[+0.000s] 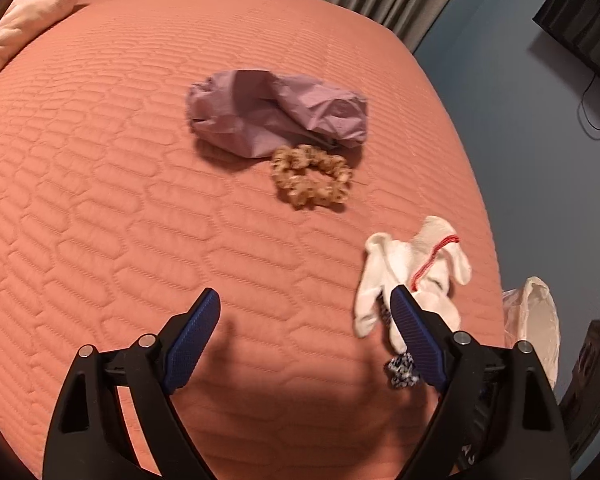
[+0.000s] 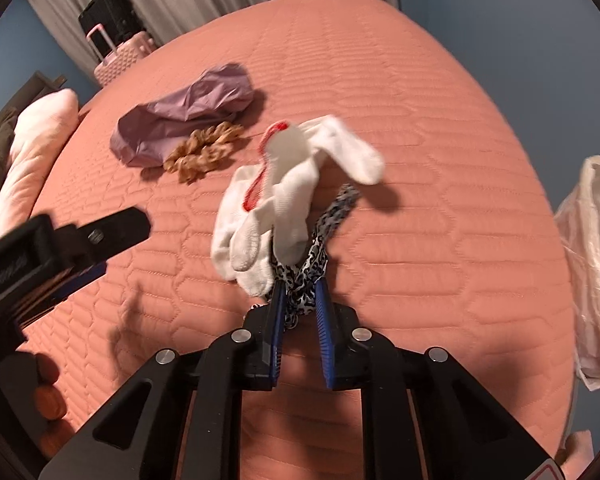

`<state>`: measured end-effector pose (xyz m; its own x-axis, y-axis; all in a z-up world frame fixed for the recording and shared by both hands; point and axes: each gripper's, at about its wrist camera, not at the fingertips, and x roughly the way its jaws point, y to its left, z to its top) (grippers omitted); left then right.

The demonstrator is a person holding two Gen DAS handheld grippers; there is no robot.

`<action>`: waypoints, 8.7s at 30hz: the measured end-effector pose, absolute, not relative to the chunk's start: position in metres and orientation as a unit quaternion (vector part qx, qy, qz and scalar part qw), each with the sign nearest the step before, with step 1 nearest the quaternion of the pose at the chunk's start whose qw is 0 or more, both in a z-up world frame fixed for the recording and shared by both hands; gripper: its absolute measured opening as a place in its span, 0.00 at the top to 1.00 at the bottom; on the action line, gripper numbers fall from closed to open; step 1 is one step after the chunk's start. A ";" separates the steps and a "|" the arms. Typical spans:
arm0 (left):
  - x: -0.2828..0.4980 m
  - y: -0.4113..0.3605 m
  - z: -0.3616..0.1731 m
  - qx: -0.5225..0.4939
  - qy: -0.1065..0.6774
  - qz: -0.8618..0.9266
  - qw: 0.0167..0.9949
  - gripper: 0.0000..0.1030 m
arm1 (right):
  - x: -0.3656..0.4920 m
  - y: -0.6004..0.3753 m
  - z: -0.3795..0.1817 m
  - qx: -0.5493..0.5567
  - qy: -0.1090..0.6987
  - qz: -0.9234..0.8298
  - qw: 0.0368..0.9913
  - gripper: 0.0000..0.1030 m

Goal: Collect trash
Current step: 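Grasp the leopard-print scarf with the right tool while the left tool grasps the red-tagged white sock, then carry sock and leopard scarf to the wastebasket and open both tools over it, then move both open tools back over the lilac cloth and scrunchie on the bed, then grasp the lilac cloth with the left tool while the right tool grasps the beige scrunchie, then carry lilac cloth to the wastebasket and open the left tool over it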

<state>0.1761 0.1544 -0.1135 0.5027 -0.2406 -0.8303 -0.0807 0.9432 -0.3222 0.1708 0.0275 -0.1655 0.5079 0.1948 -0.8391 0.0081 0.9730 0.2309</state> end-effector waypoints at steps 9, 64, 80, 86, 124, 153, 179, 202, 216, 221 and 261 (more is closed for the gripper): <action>0.205 0.099 -0.135 -0.181 0.526 -0.087 0.827 0.12 | 0.164 -0.013 -0.155 0.134 0.485 0.028 0.863 0.86; 0.086 -0.106 0.099 -0.004 0.295 -0.305 0.906 0.90 | -0.008 -0.235 0.090 0.175 0.179 -0.118 0.961 0.86; 0.101 -0.168 0.059 0.011 0.348 -0.350 0.870 0.88 | -0.016 -0.280 0.064 0.197 0.198 -0.148 0.949 0.86; 0.108 -0.175 0.053 0.007 0.348 -0.329 0.878 0.41 | -0.011 -0.288 0.051 0.205 0.211 -0.149 0.944 0.86; 0.113 -0.102 0.048 -0.027 0.350 -0.247 0.903 0.34 | 0.031 -0.233 0.055 0.171 0.251 -0.103 0.947 0.60; 0.115 0.047 0.027 -0.087 0.371 -0.137 0.914 0.26 | 0.063 -0.096 0.038 0.112 0.308 -0.011 0.945 0.52; 0.206 0.239 -0.054 -0.158 0.430 0.022 0.889 0.14 | 0.202 0.059 -0.067 0.098 0.423 0.073 0.898 0.48; 0.309 0.221 -0.124 -0.144 0.473 -0.008 0.869 0.74 | 0.320 0.103 -0.190 0.091 0.513 0.068 0.851 0.72; 0.254 0.191 -0.105 -0.130 0.461 -0.030 0.877 0.85 | 0.270 0.080 -0.180 0.107 0.507 0.068 0.853 0.93; 0.226 0.163 -0.077 -0.117 0.444 -0.050 0.887 0.85 | 0.235 0.050 -0.143 0.125 0.477 0.060 0.868 0.93; 0.103 -0.092 0.070 0.000 0.326 -0.284 0.902 0.85 | 0.000 -0.223 0.062 0.201 0.223 -0.119 0.946 0.93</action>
